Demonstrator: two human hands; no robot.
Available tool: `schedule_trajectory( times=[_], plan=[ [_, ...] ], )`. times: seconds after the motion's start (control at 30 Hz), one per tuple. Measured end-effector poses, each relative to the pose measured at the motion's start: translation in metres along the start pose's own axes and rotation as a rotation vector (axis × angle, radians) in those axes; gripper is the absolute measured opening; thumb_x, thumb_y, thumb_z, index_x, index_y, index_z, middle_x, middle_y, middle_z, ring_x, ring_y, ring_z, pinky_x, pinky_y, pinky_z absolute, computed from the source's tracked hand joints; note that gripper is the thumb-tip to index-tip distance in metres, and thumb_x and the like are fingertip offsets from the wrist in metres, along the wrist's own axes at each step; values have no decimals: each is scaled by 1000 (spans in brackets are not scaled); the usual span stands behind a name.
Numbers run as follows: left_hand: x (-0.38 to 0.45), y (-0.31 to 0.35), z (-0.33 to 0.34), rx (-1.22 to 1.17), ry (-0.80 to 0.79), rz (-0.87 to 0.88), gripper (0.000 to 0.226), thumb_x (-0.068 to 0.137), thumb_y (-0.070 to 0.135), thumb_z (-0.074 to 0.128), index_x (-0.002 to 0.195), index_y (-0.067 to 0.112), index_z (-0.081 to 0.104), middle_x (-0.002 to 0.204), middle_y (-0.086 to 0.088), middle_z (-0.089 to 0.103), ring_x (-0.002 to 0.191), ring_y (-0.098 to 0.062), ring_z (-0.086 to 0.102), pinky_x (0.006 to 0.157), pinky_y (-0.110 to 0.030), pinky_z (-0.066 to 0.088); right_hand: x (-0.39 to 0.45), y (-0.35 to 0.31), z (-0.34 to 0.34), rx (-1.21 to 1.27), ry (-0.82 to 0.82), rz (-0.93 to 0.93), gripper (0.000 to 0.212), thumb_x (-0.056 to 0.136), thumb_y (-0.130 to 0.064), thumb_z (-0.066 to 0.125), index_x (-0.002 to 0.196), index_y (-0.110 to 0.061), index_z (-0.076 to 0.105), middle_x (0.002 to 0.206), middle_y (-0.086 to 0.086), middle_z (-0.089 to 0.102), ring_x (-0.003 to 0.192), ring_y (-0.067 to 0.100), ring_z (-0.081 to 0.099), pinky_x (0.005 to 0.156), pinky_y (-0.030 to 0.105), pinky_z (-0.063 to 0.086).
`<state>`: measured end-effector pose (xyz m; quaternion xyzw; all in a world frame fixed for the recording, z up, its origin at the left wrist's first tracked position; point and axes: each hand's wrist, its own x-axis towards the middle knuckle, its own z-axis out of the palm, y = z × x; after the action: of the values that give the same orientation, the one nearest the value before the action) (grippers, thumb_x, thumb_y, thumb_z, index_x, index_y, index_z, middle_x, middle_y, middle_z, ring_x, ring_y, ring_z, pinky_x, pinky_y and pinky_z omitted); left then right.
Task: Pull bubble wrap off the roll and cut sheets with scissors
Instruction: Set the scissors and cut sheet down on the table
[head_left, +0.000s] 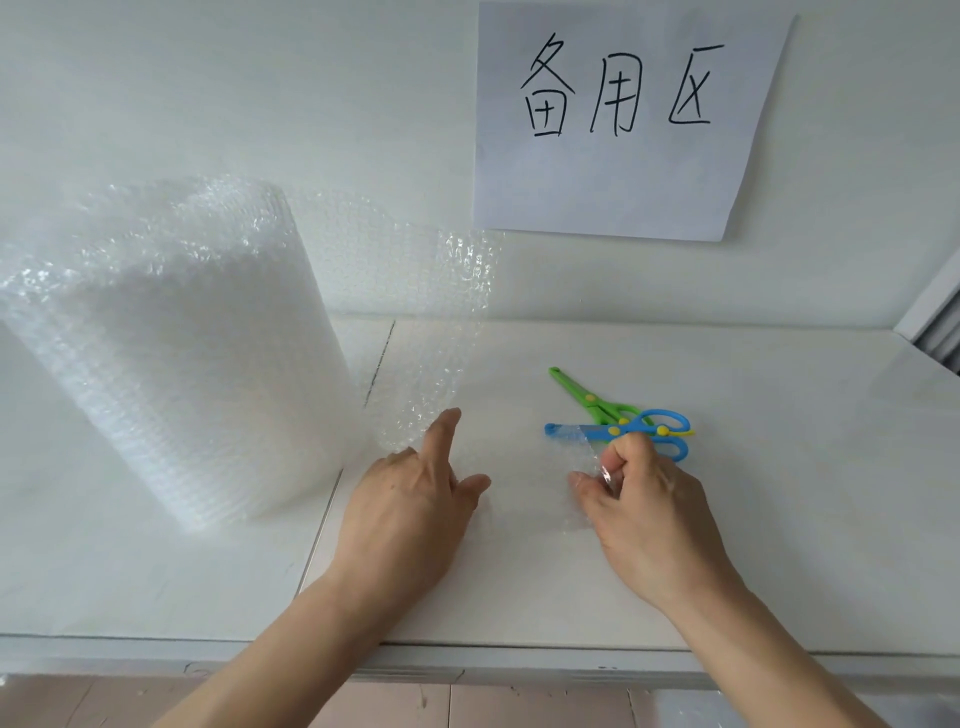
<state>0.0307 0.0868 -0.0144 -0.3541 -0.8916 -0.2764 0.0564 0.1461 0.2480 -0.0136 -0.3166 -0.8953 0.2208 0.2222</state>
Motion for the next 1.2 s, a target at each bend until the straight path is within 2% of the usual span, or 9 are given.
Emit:
schedule_trajectory(
  times=[0.2,0.33,0.43,0.53,0.67,0.8,0.93,1.1,1.2],
  plan=[
    [-6,-12,4,102,5,144,47,91,38,63,135,27,51,85,4,65,81,-26,60,72,-35,47,-5,2,-3,49,-51,3,25,88,-35,64,95,-26,41,72,-16,49,82,20,56,75,30,40],
    [-8,-18,7,169,76,208,19,91,37,58,104,33,70,111,0,64,79,-30,63,68,-35,50,-6,8,2,48,-28,26,21,88,-26,64,98,-25,46,90,-6,59,96,25,58,80,33,44],
    [-5,-12,1,205,-111,109,35,100,52,33,121,45,60,148,15,41,119,-27,51,94,-35,37,-8,13,6,-80,78,-165,32,81,-9,70,108,-17,57,118,1,61,108,29,56,82,37,47],
    [-5,-10,-6,189,-269,29,52,94,68,20,134,48,46,157,24,22,140,-15,26,107,-28,20,-9,16,8,-258,66,-451,48,74,-1,64,119,-18,62,137,4,57,123,27,54,92,38,45],
    [-11,-10,-3,282,-286,67,61,92,69,16,145,41,30,159,19,23,145,-13,15,114,-29,13,-12,19,-4,-350,-150,-430,46,87,-29,34,116,-26,70,128,-10,66,122,14,60,92,34,49],
    [-9,-9,-1,342,-373,62,64,96,65,13,154,38,8,164,14,9,150,-18,3,118,-34,6,-19,12,-17,-451,-347,-312,83,81,-53,-10,143,-38,42,156,-25,27,146,-1,19,111,27,21],
    [2,-4,-10,355,-496,53,61,98,63,18,153,37,14,164,12,6,150,-20,3,118,-39,6,-15,-16,-19,-525,-312,-279,55,101,-51,12,137,-29,47,158,-12,29,149,8,15,115,33,16],
    [3,3,-10,280,-429,2,54,100,56,23,149,34,29,162,10,19,148,-20,14,116,-41,13,-18,-27,-6,-460,-496,-198,60,100,-54,10,156,-31,8,165,-9,-2,151,13,-4,119,39,10],
    [-6,3,0,309,-350,12,51,100,56,21,145,34,31,160,10,23,146,-21,18,116,-42,15,-21,-24,-2,-445,-538,-164,61,99,-55,8,156,-33,1,164,-12,-12,150,13,-12,120,39,2]
  ],
)
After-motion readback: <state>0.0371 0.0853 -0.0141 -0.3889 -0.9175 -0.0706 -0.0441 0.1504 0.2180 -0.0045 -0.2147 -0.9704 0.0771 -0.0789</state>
